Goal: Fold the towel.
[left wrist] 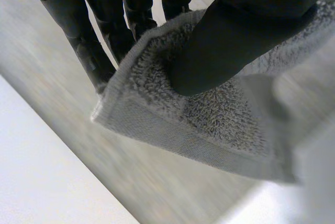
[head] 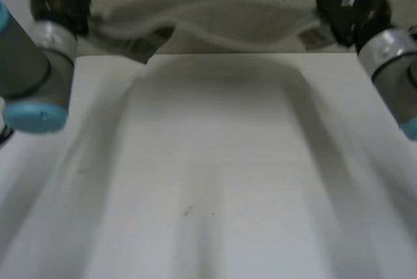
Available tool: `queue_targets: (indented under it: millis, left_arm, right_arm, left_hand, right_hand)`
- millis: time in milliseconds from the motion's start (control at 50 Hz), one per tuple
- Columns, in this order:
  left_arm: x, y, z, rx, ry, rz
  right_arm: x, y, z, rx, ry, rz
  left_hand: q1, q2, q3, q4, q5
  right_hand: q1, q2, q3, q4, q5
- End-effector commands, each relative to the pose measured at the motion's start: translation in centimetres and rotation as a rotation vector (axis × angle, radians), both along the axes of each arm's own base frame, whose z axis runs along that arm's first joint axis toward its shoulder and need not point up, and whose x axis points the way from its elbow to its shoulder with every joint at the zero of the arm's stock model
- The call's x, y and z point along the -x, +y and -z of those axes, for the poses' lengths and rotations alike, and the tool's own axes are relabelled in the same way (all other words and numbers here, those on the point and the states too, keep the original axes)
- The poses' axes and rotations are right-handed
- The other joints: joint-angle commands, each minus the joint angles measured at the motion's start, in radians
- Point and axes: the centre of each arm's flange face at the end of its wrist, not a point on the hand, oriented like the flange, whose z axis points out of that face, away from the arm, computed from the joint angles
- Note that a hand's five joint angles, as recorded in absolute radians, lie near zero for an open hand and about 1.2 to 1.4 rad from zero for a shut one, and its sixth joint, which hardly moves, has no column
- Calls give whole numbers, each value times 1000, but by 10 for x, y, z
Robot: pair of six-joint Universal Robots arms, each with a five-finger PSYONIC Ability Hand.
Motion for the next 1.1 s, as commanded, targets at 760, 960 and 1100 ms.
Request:
queue_targets:
  millis: [760, 960, 1100]
  left_arm:
    - [-42, 99, 115, -630, -327, 119]
    - [-12, 36, 131, -536, -325, 96]
    - [7, 7, 147, -507, -336, 80]
  right_arm:
    - [71, 76, 123, -943, 431, 45]
    - [55, 35, 141, -794, 345, 101]
    - [45, 14, 147, -695, 323, 132]
  left_hand:
    - [210, 178, 179, 178, 184]
    - [210, 178, 179, 178, 184]
    - [210, 178, 179, 178, 184]
  right_hand:
    - [442, 220, 204, 199, 234]
    - [442, 220, 204, 199, 234]
    - [442, 220, 204, 199, 234]
